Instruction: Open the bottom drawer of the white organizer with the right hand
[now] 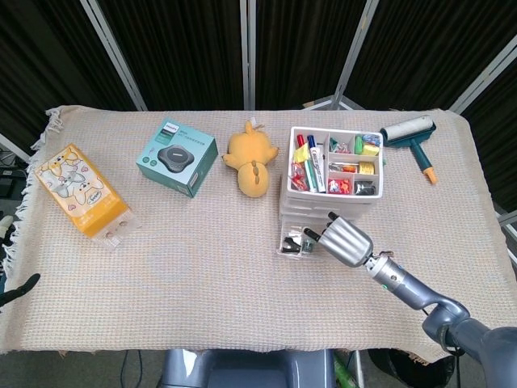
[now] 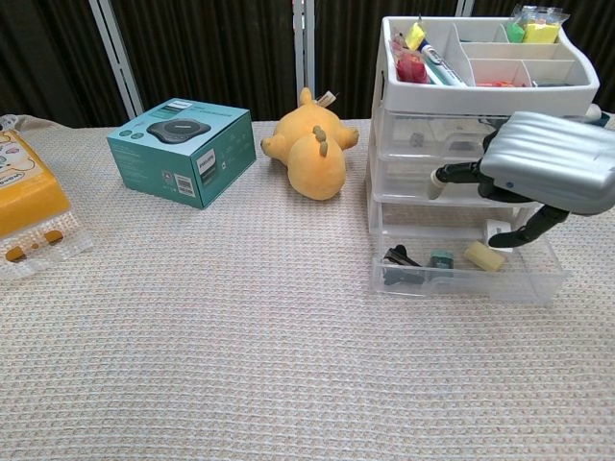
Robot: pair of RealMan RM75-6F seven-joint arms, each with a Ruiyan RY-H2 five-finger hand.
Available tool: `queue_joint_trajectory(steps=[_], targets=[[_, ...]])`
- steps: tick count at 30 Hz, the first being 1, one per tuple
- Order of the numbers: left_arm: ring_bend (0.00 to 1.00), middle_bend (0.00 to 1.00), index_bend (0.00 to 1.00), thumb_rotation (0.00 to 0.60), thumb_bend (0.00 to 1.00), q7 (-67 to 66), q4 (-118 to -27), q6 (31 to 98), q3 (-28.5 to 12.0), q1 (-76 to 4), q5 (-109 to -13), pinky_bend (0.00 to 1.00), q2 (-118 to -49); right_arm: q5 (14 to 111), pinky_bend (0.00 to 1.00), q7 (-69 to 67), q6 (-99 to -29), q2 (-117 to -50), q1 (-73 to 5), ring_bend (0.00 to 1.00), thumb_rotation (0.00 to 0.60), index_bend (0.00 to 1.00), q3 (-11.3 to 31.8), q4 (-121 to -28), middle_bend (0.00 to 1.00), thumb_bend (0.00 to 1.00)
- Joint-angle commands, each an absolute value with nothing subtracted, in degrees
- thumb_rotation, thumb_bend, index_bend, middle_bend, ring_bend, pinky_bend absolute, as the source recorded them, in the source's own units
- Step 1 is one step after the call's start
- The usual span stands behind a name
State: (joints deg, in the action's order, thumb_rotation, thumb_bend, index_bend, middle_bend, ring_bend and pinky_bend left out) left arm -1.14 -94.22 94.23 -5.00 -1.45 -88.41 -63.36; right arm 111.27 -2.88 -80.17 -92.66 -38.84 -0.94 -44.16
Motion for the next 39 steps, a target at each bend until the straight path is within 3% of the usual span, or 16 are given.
queue_joint_trajectory(steps=[1,16,39], targets=[[0.00,0.00,0.00,0.600,0.16,-1.3,-94.2,94.1,-5.1,-1.6,-88.3,0.00,-63.5,113.1,0.65,-5.3,-82.3,-95.1,-40.1,0.92,0.600,0.36,-3.0,-38.8,0.97,0.00],[0.00,0.00,0.00,0.600,0.16,-2.9,-94.3,93.4,-5.5,-2.0,-87.2,0.00,-64.1,113.3,0.65,-11.4,-84.7,-103.4,-41.7,0.92,0.600,0.36,-7.3,-22.2,0.97,0.00],[0.00,0.00,0.00,0.600,0.16,-5.3,-95.0,92.3,-6.2,-2.7,-85.4,0.00,-64.6,112.8,0.65,-15.2,-83.5,-108.0,-44.1,0.92,0.600,0.36,-12.4,-12.0,0.97,0.00]])
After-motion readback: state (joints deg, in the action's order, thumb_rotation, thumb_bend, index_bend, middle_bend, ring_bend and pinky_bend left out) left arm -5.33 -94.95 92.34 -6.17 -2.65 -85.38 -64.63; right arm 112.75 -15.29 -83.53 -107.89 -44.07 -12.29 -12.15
